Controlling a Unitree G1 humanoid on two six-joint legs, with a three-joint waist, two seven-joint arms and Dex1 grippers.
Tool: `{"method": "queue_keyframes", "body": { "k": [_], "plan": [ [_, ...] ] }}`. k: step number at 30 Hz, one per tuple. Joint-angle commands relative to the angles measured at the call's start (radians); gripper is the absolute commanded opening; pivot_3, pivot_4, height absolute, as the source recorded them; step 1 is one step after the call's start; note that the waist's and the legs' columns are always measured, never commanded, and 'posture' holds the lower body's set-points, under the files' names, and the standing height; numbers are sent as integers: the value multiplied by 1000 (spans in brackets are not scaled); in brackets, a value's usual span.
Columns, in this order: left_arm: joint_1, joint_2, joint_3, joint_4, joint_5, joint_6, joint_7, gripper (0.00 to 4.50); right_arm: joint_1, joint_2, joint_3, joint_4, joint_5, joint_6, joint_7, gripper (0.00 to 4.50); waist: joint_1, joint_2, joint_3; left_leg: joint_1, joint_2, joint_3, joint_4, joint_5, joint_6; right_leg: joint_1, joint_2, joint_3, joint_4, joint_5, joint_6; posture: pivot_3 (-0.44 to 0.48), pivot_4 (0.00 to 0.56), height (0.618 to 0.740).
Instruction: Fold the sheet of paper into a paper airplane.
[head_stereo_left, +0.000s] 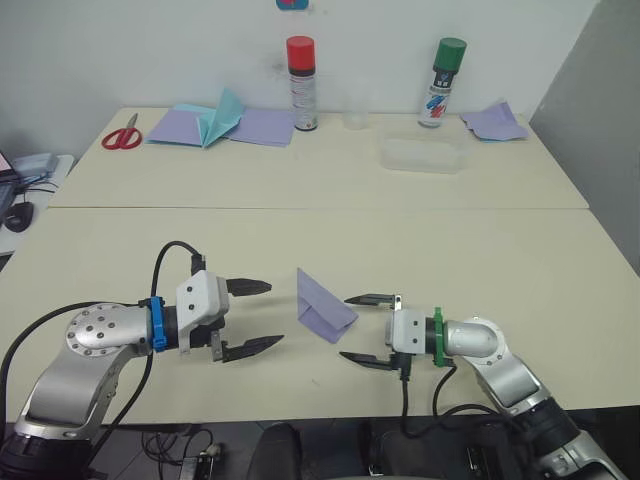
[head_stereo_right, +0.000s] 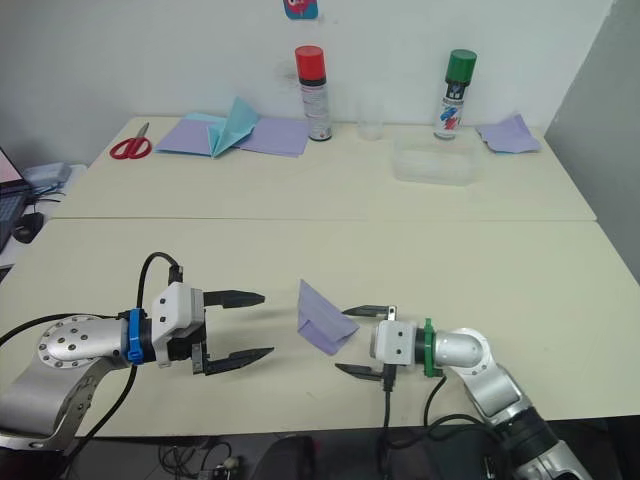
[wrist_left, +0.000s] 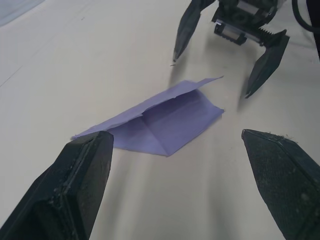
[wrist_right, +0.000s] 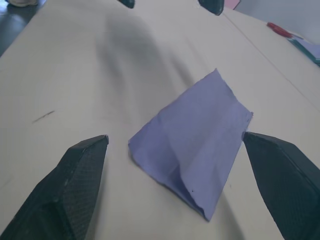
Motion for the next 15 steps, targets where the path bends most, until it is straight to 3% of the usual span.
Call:
{"method": "queue_keyframes", "body": {
  "k": [1, 2, 5, 15],
  "plan": [
    [-5, 7, -3, -31, -7, -27, -18, 4500, -37, 43, 5, 21, -14, 1, -40, 4487, 0, 0, 0, 1, 0, 0, 0, 0, 0, 0, 0, 0, 0, 0, 0, 0, 150, 740],
    [-11, 6, -4, -32, -9, -27, -16, 4500, -44, 54, 9, 31, -16, 2, -43, 4487, 1, 0, 0, 1, 0, 0, 0, 0, 0, 1, 0, 0, 0, 0, 0, 0, 150, 740],
    [-26, 1, -6, -39, -14, -18, -9, 4500, -61, 88, 13, 55, -10, 18, -49, 3918, 1, 0, 0, 2, -1, 1, 0, 0, 0, 2, 0, 1, 0, 0, 0, 0, 150, 740],
    [-65, -10, -14, -7, -2, -18, 16, 4500, -92, 105, -2, 101, 15, 41, -34, 211, 1, 0, 0, 2, -1, 1, 0, 0, 0, 2, 0, 1, 0, 0, 0, 0, 150, 740]
  ]
}}
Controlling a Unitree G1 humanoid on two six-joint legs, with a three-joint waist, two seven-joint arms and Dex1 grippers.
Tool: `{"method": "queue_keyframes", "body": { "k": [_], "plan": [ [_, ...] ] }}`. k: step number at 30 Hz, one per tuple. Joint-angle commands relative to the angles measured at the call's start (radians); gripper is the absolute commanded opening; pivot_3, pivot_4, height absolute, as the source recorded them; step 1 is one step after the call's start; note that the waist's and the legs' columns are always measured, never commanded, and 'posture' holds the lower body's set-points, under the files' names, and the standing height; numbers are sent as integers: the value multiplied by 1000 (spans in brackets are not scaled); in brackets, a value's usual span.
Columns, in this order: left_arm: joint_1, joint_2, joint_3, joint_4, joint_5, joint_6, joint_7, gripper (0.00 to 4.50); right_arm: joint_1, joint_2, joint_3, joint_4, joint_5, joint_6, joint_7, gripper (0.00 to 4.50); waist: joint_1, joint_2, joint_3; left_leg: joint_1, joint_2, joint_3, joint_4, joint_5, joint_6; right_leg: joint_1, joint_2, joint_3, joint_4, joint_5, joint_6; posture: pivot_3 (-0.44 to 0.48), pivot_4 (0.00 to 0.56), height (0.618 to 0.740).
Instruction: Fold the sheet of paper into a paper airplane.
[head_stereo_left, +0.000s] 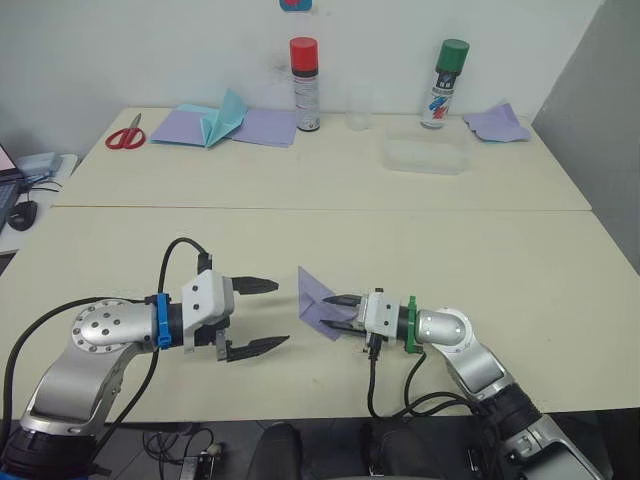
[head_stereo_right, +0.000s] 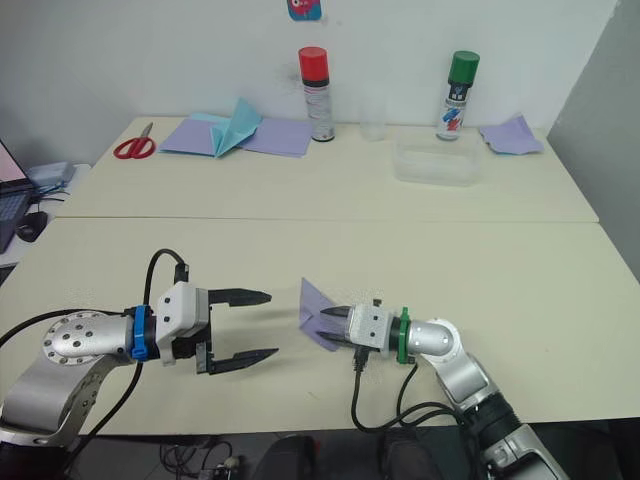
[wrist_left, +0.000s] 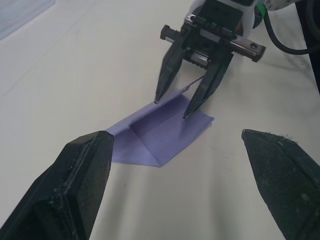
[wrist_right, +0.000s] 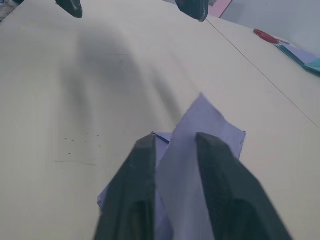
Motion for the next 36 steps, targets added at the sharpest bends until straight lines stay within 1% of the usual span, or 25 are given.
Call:
{"method": "queue_keyframes", "body": {
  "k": [1, 6, 9, 11, 15, 21, 24, 28, 31, 32, 36],
  "plan": [
    [-33, -7, 3, 2, 3, -11, 15, 4500, -12, -2, -24, -4, 38, 24, 14, 47, 0, 0, 0, 0, 0, 0, 0, 0, 0, 0, 0, 0, 0, 0, 0, 0, 150, 740],
    [-41, -14, -6, -11, -7, 3, 24, 4500, -16, -12, -37, -22, 92, 43, 63, 47, 0, 0, 0, 0, 0, 0, 0, 0, 0, 0, 0, 0, 0, 0, 0, 0, 150, 740],
    [-40, -8, -16, -15, -16, 11, 8, 4500, -3, -34, -37, -56, 176, 60, 159, 47, 0, 0, 0, 0, 0, 0, 0, 0, 0, 0, 0, 0, 0, 0, 0, 0, 150, 740],
    [-47, -1, -25, -9, -24, 26, -9, 4500, -3, -69, -37, -66, 218, 52, 236, 47, 0, 0, 0, 0, 0, 0, 0, 0, 0, 1, 0, 0, 0, 0, 0, 0, 150, 740],
    [-132, -4, -48, 27, -65, 139, -14, 4500, -18, -136, -22, -21, 240, -29, 382, 47, 3, 0, 0, 0, -1, -1, 1, 0, 0, 1, 1, -1, 0, 0, 0, 0, 150, 740],
    [-218, -40, -140, 60, -25, 166, -23, 4500, -35, -136, -2, 72, 204, -171, 465, 47, 1, 0, 0, 1, -1, 1, 2, 0, 0, 3, 3, -1, 1, 1, 2, 0, 150, 740],
    [-235, -54, -190, 70, 16, 159, -20, 3958, -36, -127, 0, 94, 200, -206, 469, 0, -1, 0, 0, 1, -1, 1, 3, 0, 0, 2, 3, -1, 1, 1, 2, 0, 150, 740],
    [-229, -47, -241, 86, 56, 126, -53, 2714, -24, -131, 6, 86, 199, -225, 472, 0, 0, 0, 0, 1, -1, 0, 2, 0, 0, 2, 3, 0, 1, 1, 1, 0, 150, 740],
    [-233, -49, -250, 95, 61, 126, -65, 1821, -17, -135, 6, 78, 202, -222, 468, 0, 1, 0, 0, 1, -1, 0, 2, 0, 0, 2, 3, 0, 1, 1, 1, 0, 150, 740],
    [-233, -51, -252, 95, 59, 132, -68, 1422, -15, -135, 5, 74, 203, -219, 464, 0, 1, 0, 0, 1, -1, 0, 3, 0, 0, 2, 3, 0, 1, 1, 1, 0, 150, 740],
    [-218, -58, -272, 92, 71, 139, -72, 181, -11, -132, 6, 70, 196, -218, 452, 0, 1, 0, 0, 1, -1, 0, 3, 0, 0, 3, 3, 0, 1, 1, 2, 0, 150, 740]
  ]
}}
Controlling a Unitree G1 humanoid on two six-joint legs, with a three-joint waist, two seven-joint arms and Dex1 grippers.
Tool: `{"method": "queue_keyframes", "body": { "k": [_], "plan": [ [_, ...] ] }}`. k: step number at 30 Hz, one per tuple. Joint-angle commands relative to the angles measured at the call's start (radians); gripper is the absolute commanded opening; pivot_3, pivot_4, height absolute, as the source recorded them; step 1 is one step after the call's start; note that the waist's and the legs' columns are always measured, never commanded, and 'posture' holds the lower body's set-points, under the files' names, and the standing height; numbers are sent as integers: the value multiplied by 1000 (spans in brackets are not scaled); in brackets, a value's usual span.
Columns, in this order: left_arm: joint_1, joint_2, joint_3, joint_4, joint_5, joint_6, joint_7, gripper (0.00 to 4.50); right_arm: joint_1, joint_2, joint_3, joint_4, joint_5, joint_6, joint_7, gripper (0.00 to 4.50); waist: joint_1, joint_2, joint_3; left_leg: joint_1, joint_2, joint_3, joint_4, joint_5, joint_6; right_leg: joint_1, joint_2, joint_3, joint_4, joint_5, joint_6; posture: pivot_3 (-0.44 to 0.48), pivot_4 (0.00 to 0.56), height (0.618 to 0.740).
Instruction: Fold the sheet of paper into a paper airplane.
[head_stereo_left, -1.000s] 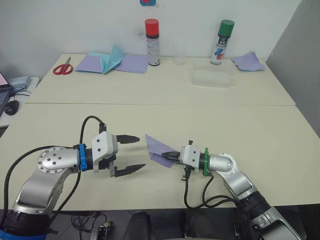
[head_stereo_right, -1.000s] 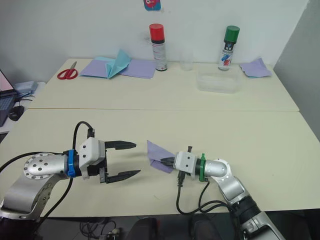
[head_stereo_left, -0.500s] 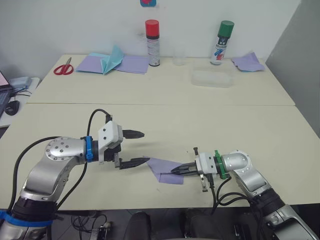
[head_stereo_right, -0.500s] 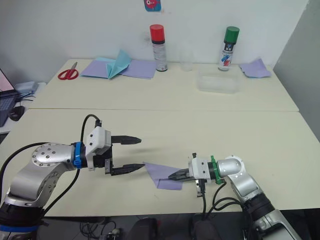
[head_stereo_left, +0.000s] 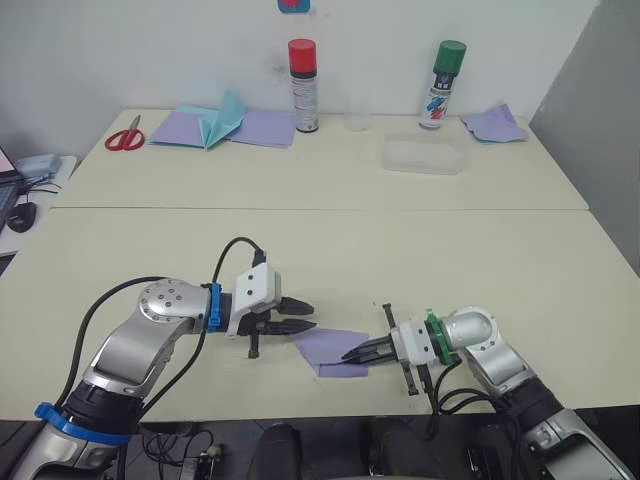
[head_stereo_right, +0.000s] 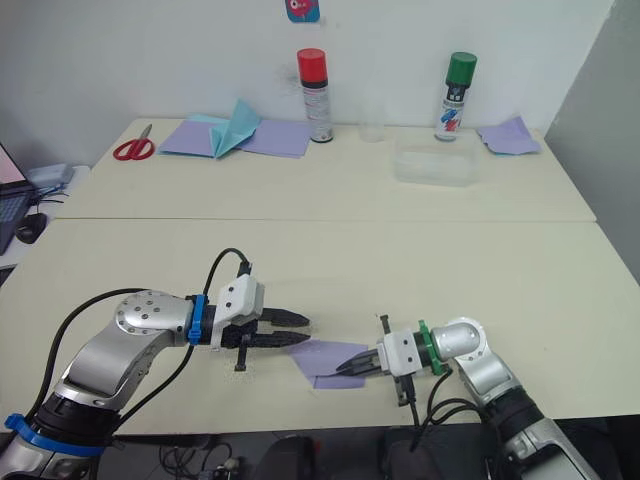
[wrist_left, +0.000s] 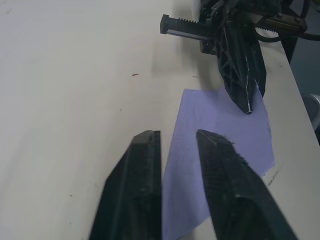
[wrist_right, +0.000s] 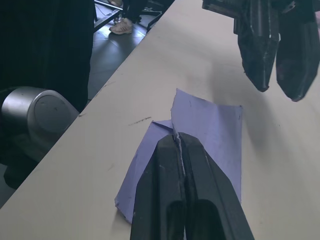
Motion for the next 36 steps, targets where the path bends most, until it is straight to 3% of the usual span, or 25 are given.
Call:
{"method": "queue_keyframes", "body": {
  "k": [1, 9, 12, 17, 25, 30, 36],
  "plan": [
    [13, -6, -24, -14, 16, -10, -4, 86, 0, -2, -5, -31, -4, -13, -11, 0, 0, 0, 0, 0, 0, 0, 0, 0, 0, 0, 0, 0, 0, 0, 0, 0, 150, 740],
    [16, -16, -125, 76, 175, -50, 41, 86, -1, -4, -5, -32, -16, 9, -23, 0, 1, 0, 0, 0, 0, 0, 0, 0, 0, 0, 0, 1, 0, 0, 0, 0, 150, 740],
    [-2, -34, -134, 106, 192, -51, 46, 0, 2, -18, -3, -52, -11, 30, -9, 557, 2, 0, 0, 0, 0, -1, 1, 0, 0, 1, 0, 1, 1, 0, 0, 0, 150, 740],
    [5, -37, -160, 114, 201, -38, 24, 0, 36, -76, -35, -150, 22, 71, -9, 2271, 2, 0, -1, 1, -1, 0, 2, 0, 0, 1, -1, 0, 1, 1, 1, 0, 150, 740],
    [16, -18, -144, 121, 195, 0, 30, 0, 127, -163, -95, -315, 21, 176, -92, 2271, 2, 1, -3, 1, -1, 0, 2, 0, 0, 2, -1, 0, 1, 1, 1, 0, 150, 740],
    [35, -29, -127, 100, 181, 39, 53, 0, 174, -175, -119, -482, -5, 391, -223, 2271, 1, 3, -4, 2, 0, 0, 2, 0, 0, 2, -1, 0, 1, 1, 2, 0, 150, 740],
    [52, -48, -133, 79, 174, 63, 80, 0, 212, -194, -89, -505, -86, 373, -266, 2271, 2, 3, -6, 2, -1, 0, 2, 0, 0, 2, -1, 0, 1, 1, 2, 0, 150, 740]
  ]
}}
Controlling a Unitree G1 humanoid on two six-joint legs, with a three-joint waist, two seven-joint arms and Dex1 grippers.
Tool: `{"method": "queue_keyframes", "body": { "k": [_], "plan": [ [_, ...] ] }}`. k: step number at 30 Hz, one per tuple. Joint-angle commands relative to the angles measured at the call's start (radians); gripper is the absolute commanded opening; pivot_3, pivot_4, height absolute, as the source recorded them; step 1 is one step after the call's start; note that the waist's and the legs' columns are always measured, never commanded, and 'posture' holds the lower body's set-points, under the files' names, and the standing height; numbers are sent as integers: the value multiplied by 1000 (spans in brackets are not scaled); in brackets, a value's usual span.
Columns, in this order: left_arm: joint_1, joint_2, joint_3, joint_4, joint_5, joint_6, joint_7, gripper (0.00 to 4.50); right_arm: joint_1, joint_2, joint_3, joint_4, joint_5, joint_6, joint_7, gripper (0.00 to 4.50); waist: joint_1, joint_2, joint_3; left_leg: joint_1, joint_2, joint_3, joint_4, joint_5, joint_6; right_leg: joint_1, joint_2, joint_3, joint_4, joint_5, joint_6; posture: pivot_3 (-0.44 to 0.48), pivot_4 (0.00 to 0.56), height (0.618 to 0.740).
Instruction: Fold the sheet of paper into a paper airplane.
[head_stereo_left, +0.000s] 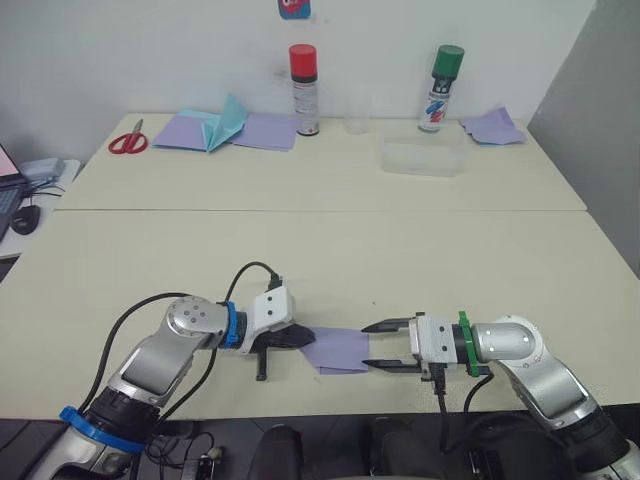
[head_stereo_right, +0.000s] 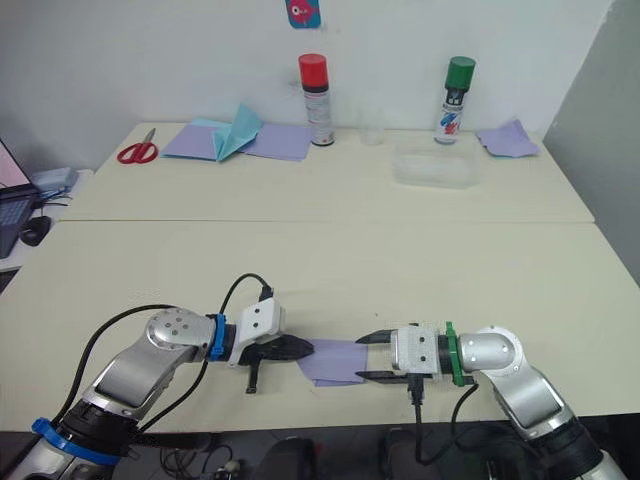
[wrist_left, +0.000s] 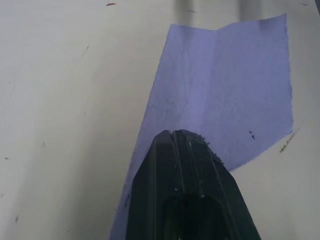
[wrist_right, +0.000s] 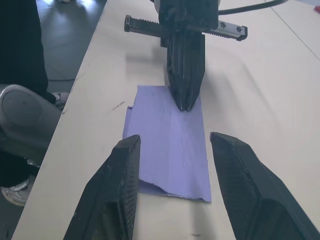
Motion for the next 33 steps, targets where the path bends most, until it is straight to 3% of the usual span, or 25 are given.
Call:
{"method": "queue_keyframes", "body": {
  "k": [1, 14, 33],
  "plan": [
    [26, -6, -21, 10, 14, 46, 17, 0, 15, 2, 11, -20, -41, -34, -30, 2271, 0, 0, 0, 0, 0, 0, 0, 0, 0, 0, 0, 0, 0, 0, 0, 0, 150, 740],
    [39, 9, -20, 2, 19, 48, 4, 0, 77, 3, 17, 44, -85, -165, -53, 2271, -1, 0, 0, 0, 0, 1, 2, 0, 0, 0, 0, 0, 0, 0, 1, 0, 150, 740],
    [61, 8, -30, -12, 23, 53, 26, 0, -78, 195, 123, 190, -147, -172, -111, 2271, -1, 0, -1, 0, 0, 1, 2, 0, 0, 0, 1, 0, 0, 1, 1, 0, 150, 740]
  ]
}}
